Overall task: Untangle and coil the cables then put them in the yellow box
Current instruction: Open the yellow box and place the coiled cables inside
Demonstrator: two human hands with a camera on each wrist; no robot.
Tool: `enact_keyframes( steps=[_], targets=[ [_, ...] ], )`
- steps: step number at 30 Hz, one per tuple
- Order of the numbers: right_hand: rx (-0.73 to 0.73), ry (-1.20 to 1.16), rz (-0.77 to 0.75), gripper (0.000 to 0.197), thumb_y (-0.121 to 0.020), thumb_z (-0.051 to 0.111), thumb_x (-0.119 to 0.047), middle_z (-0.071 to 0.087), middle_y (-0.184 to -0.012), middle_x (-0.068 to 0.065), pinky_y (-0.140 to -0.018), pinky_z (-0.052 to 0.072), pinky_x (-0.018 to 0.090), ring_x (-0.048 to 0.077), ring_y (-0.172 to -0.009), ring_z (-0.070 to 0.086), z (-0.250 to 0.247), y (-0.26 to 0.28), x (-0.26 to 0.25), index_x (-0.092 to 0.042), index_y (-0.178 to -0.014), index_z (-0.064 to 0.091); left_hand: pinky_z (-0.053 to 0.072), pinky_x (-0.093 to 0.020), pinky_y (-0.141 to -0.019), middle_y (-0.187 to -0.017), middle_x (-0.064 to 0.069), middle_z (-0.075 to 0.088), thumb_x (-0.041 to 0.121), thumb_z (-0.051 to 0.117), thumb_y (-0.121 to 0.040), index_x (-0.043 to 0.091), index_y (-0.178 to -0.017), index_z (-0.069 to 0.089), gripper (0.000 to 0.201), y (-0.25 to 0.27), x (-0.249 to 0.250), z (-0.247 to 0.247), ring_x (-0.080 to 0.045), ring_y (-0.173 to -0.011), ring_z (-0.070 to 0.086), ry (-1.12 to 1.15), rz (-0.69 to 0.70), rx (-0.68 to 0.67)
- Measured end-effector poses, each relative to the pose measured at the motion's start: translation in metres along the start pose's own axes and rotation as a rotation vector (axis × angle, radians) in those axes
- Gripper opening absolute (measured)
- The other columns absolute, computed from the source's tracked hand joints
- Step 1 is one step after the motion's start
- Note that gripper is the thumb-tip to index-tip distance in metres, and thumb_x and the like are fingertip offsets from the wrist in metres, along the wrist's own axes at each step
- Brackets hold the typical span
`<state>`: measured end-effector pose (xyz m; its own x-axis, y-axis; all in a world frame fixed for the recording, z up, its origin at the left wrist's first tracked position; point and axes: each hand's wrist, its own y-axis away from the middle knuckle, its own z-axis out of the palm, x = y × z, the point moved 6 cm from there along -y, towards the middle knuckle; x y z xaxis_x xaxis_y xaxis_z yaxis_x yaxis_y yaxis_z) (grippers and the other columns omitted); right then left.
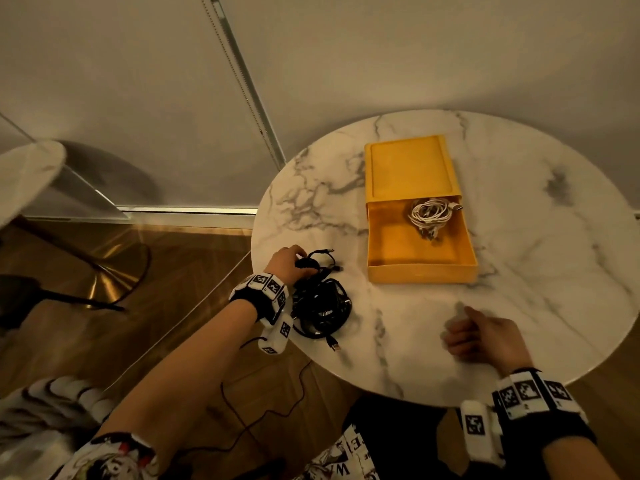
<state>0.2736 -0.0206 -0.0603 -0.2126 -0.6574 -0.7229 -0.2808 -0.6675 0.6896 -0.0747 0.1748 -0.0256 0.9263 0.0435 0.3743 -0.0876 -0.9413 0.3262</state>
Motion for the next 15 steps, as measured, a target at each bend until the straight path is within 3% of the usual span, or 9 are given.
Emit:
enact_keyframes(
  steps=[6,8,12,15],
  targets=[
    [-0.012,-0.006,-0.024,0.050,-0.094,0.054,-0.037,0.068,-0.075,0.030,-0.052,0.044,0.029,0.028,-0.054,0.058,0.000,-0.001,0.002,0.009,-0.084,0.068,0.052,-0.034,-0.078,-0.088,-0.011,0.068,0.029,0.077,-0.080,0.006,-0.094,0.068,0.028,-0.008,-0.010,-0.011,-0.028,-0.089,0.065,0.105,-0.064,-0.139],
    [-0.014,-0.005,-0.032,0.049,-0.094,0.053,-0.037,0.068,-0.073,0.029,-0.052,0.045,0.029,0.028,-0.053,0.059,0.000,-0.003,0.002,0.009,-0.083,0.068,0.054,-0.035,-0.081,-0.092,-0.012,0.068,0.028,0.075,-0.082,0.004,-0.100,0.068,0.032,-0.010,-0.013,-0.021,-0.026,-0.088,0.064,0.154,-0.064,-0.143],
    [-0.016,-0.013,-0.044,0.048,-0.095,0.052,-0.035,0.068,-0.063,0.023,-0.053,0.044,0.030,0.026,-0.044,0.058,-0.001,-0.007,0.003,0.007,-0.079,0.068,0.050,-0.019,-0.064,-0.088,-0.004,0.072,0.022,0.075,-0.082,0.008,-0.105,0.068,0.028,-0.007,-0.015,-0.047,-0.015,-0.079,0.067,0.305,-0.058,-0.106],
    [-0.020,-0.026,-0.055,0.047,-0.095,0.053,-0.035,0.067,-0.063,0.024,-0.050,0.043,0.028,0.025,-0.043,0.056,0.000,-0.007,0.003,0.007,-0.078,0.069,0.056,-0.024,-0.074,-0.089,-0.004,0.074,0.018,0.077,-0.080,0.010,-0.106,0.069,0.028,-0.003,-0.016,-0.069,-0.011,-0.077,0.070,0.326,-0.044,-0.059]
  ],
)
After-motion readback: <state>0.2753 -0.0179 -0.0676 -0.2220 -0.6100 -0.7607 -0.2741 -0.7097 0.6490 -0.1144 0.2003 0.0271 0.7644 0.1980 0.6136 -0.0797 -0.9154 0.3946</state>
